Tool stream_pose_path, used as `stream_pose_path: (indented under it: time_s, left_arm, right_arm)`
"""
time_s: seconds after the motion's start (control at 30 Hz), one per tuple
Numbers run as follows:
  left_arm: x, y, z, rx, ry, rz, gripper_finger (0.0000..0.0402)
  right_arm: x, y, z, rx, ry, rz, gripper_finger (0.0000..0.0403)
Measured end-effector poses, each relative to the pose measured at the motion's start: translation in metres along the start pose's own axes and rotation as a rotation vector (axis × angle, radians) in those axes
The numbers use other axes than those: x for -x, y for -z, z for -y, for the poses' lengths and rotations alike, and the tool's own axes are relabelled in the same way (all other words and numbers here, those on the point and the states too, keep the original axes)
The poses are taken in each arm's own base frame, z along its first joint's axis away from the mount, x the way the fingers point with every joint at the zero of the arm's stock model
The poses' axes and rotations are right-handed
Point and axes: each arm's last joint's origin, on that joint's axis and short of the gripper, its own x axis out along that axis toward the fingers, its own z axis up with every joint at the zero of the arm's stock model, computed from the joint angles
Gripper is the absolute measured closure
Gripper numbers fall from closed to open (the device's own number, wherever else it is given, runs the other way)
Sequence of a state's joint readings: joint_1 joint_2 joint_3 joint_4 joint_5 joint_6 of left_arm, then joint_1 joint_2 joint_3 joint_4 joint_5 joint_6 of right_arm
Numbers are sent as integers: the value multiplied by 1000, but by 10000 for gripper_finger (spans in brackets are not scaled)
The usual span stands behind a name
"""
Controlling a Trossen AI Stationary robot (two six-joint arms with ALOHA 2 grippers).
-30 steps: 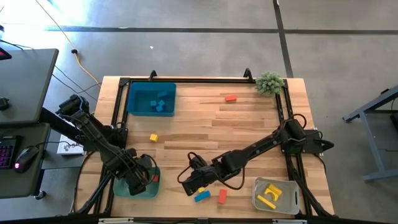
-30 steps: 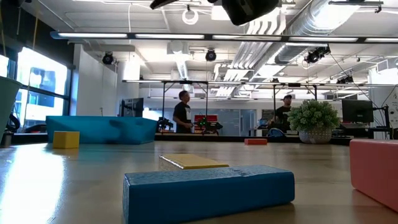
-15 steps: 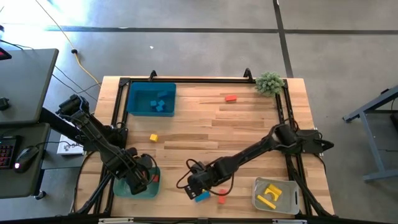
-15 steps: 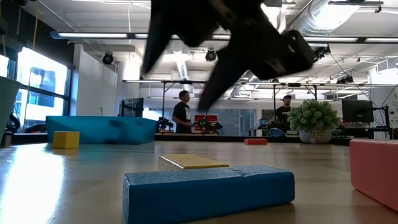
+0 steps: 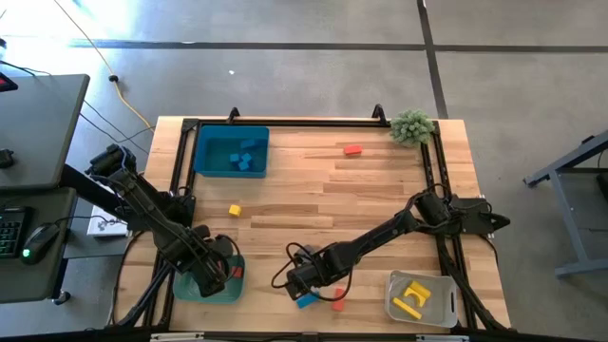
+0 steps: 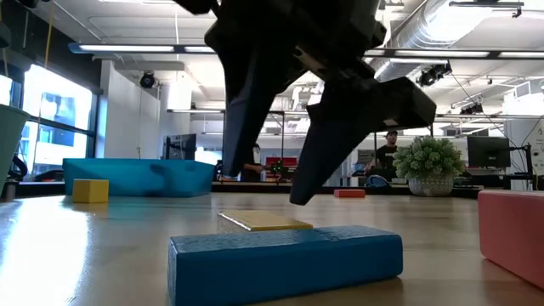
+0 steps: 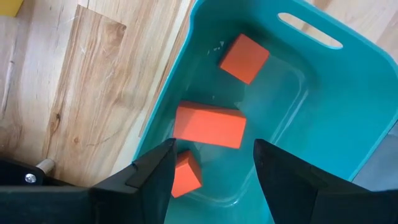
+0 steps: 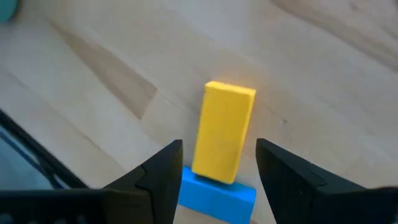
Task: Sort & place blocks by color
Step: Put the yellow block into the gray bin
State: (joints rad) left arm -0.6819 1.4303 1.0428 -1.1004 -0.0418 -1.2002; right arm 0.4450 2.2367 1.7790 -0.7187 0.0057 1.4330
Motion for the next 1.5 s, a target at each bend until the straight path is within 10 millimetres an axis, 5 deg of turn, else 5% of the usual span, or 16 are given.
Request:
stream_pose_path:
  time_s: [0.5, 0.9, 1.5]
  left_arm:
    - [0, -1, 0, 0, -13, 34, 199]
    - [0, -1, -1, 0, -17, 44, 198]
    - [0, -1, -1, 0, -18, 45, 197]
  right_arm:
    - [-2, -1, 0, 41, 9, 57, 215]
    - [-44, 8, 0, 33, -24, -30, 215]
    - [-37, -8, 16, 84, 178, -7, 215]
